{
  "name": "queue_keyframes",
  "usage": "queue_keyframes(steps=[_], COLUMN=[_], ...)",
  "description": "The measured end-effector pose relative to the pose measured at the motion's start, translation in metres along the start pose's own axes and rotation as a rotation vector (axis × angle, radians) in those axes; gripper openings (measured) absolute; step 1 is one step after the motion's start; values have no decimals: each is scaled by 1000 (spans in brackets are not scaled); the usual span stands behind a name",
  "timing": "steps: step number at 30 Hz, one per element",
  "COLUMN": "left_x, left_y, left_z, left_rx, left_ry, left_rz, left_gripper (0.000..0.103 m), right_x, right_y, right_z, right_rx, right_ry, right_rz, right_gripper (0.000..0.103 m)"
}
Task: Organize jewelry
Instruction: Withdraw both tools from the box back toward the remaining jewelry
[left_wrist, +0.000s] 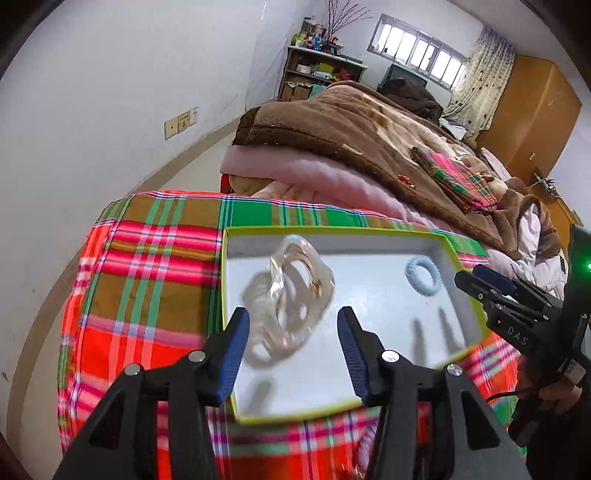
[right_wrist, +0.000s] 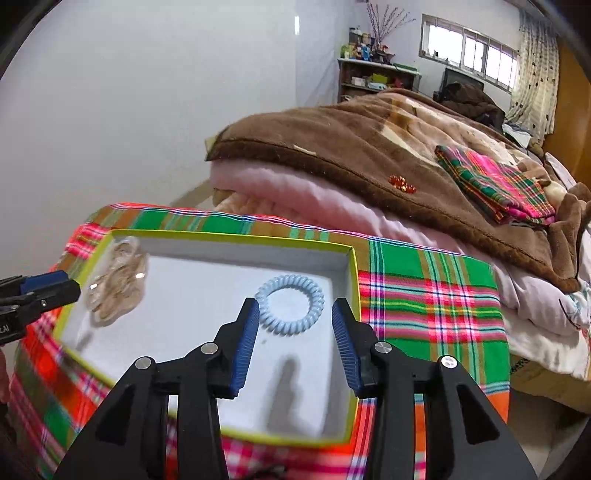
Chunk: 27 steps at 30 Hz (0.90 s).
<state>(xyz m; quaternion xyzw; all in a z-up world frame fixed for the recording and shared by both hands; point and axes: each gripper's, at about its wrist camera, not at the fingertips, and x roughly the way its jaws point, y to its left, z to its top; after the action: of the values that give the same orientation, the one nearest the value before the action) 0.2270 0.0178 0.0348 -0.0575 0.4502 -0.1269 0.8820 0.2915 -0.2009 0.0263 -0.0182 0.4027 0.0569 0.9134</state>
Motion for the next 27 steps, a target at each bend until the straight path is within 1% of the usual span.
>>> queue_keyframes(steps=[5,9,14,15,21,27], left_x=[-19,-33,-48,-51,-61,-66], left_y=[-4,-6,-8,-7,-7,-6], left_z=[-21,-39,-61,-64,-85,-104], left_rx=[2,2,8,4,-24,-39], left_ry=[-7,-11,-17,-18,-17,-10], left_rz=[-17,-26,-28,-32,-40,-50], left_gripper=[55,56,58,59,59,59], right_x=[-28,-47,-71,-75,-91,-96], right_y=[6,13,22,26,46,66], right_z=[-18,-37,-62,-68,-100,-128], right_rx=[-6,-38,-86,-101,-163,-208], right_ry=[-27,-41,-63,-59,-33,-12], right_rz=[40,68,140,165,251,291], right_gripper=[42,42,42,42,42,42])
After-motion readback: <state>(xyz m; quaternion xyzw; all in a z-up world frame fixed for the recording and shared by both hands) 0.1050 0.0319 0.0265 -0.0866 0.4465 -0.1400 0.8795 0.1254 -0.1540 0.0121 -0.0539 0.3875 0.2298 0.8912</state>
